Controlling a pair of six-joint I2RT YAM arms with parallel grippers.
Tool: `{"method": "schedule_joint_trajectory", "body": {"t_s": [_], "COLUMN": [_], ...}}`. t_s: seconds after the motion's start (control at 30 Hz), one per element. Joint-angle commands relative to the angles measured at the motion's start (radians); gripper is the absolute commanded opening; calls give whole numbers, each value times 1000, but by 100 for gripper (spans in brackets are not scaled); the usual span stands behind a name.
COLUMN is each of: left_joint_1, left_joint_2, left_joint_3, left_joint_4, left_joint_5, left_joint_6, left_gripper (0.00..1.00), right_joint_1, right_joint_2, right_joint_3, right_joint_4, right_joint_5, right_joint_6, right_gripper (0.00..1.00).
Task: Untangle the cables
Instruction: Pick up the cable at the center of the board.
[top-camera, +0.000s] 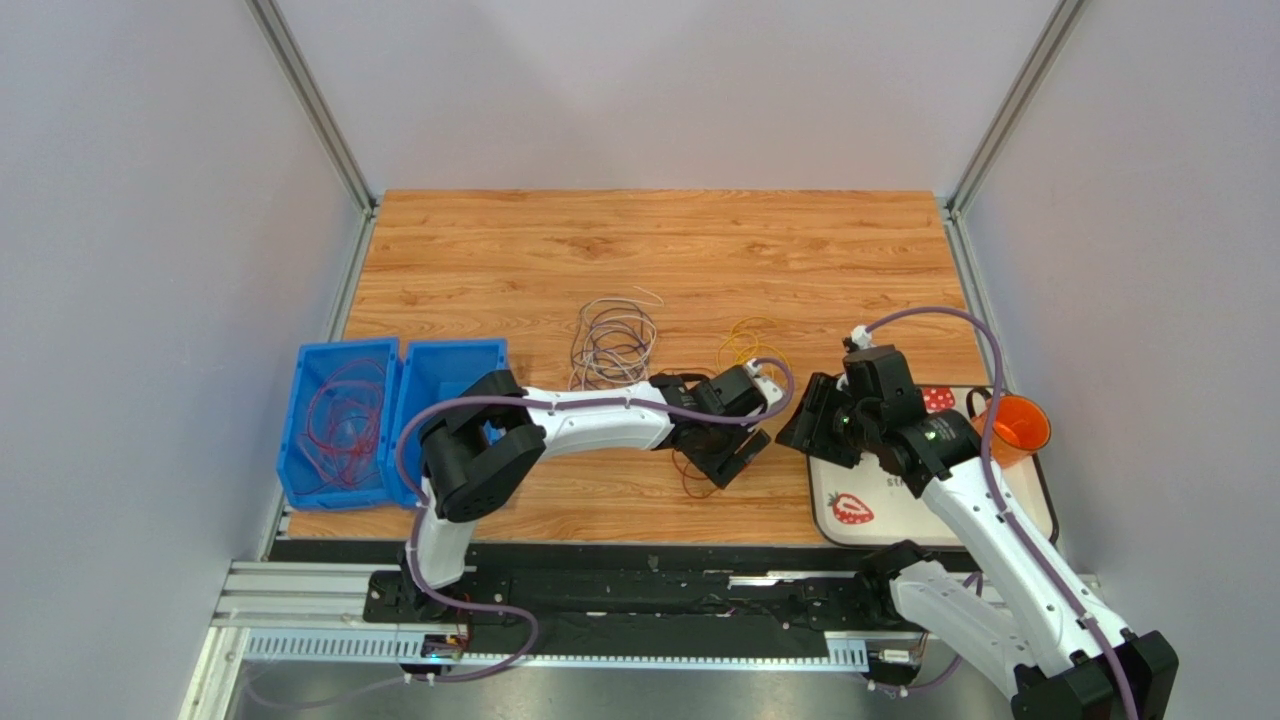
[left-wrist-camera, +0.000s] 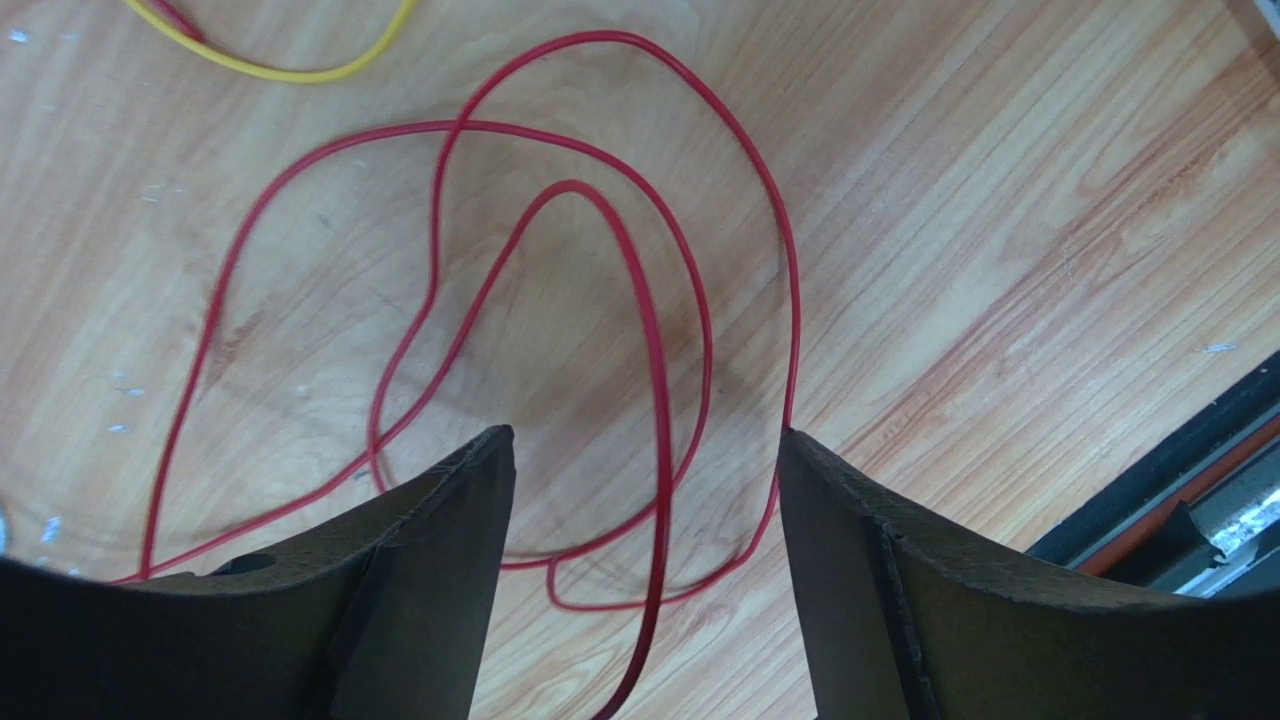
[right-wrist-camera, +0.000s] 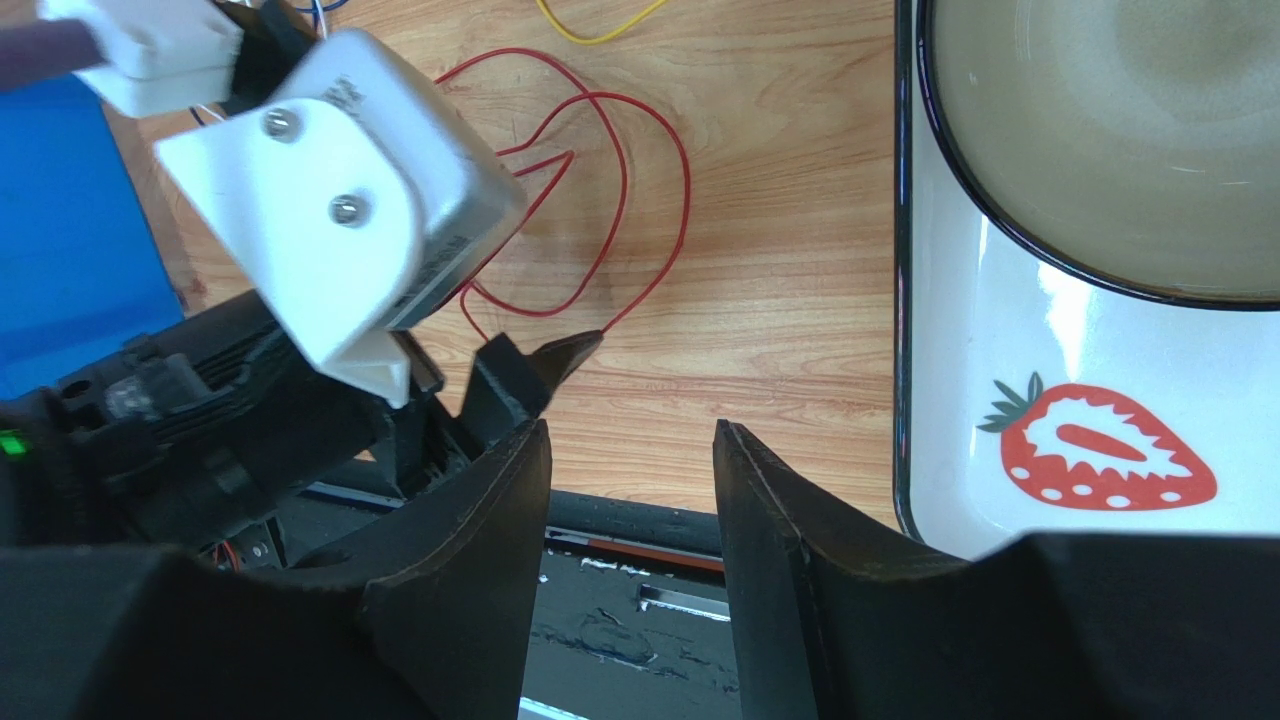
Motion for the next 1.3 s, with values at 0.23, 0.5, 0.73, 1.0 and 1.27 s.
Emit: {"method": "schedule_joint_trajectory", "body": {"t_s": [0.23,0.5,0.73,1.0,1.27], "left_joint_1": [-20,-23,-26,-81,-125], "left_joint_2": [24,14,-2,36,94], "left_joint_3": [-2,1,19,24,70], "left_joint_4": [72,76,58,41,-11], "left_joint_5": [30,50,76,-17,-143], "left_joint_6": [-60,-72,-69,-103,-163], "left_gripper": [73,73,72,56,23], "right_joint_1": [-2,-2,-2,-2,-2], "right_joint_2": [5,9,14,9,-8], "right_joint_3": [-2,-7,-8,-15,-16], "right_joint_4": [16,19,24,26,21], "right_joint_5": [4,5,5,4,1], "right_joint_6": [-6,-4,-7,-3,1], "right_gripper": [48,48,48,48,48]}}
